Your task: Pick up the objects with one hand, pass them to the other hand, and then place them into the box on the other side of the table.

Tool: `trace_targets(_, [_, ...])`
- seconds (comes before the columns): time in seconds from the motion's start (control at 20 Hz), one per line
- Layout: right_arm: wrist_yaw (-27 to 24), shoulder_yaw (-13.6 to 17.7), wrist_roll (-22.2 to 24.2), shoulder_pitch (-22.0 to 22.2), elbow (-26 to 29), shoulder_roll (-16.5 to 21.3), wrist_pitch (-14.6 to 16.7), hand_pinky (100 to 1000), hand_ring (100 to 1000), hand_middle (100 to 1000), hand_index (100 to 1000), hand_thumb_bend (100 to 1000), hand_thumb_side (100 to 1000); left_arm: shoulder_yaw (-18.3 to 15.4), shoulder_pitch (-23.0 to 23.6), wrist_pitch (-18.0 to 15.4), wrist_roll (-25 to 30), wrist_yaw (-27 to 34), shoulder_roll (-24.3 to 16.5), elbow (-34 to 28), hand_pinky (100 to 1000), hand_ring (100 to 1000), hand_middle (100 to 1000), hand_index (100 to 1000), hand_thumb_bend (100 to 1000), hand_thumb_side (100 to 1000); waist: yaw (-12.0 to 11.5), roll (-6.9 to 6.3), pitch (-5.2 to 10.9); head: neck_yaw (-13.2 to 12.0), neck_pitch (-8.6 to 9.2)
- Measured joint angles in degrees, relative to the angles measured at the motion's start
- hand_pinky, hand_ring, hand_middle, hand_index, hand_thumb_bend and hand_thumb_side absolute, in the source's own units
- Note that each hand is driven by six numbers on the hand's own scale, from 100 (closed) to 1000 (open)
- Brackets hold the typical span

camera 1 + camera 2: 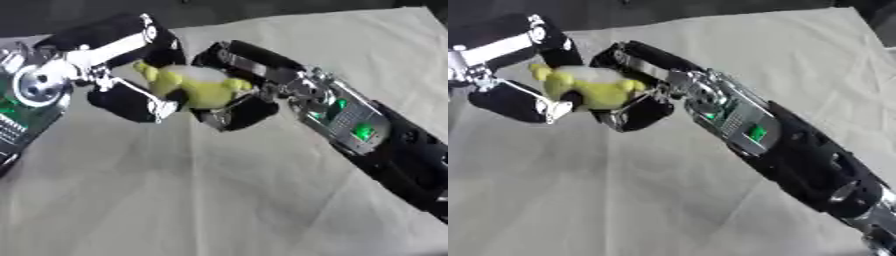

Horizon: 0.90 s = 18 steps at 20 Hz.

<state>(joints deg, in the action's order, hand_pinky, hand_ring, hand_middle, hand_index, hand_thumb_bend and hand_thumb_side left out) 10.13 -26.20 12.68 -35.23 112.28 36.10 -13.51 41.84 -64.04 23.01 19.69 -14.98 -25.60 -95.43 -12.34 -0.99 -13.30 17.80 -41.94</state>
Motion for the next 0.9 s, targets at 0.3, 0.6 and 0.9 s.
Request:
trace_targets(0.3, [3.6,0.4,1.0,0.1,0.0,0.0,3.6,824,745,683,866,545,231,0.0,0.1,2.1,-2.3,-0.2,-0.1,0.0,658,496,378,443,295,100,0.0,0.00,0.00,-0.1,0.00])
trace_targets(0.6, [7.1,0.7,0.7,0.5,0.3,0.0,6.2,852,817,775,931,423,490,0.0,0.7,1.5,-1.7,-1.7,-0.9,0.0,666,495,385,447,393,100,0.2,0.00,0.00,-0.7,0.00])
trace_targets(0.9, [9.7,0.9,-0.8,0.8,0.3,0.0,5.5,861,830,786,943,423,492,-0.1,1.5,0.6,-0.6,-2.3,-2.6,0.4,671,503,404,462,461,100,0.2,0.00,-0.29,-1.1,-0.05])
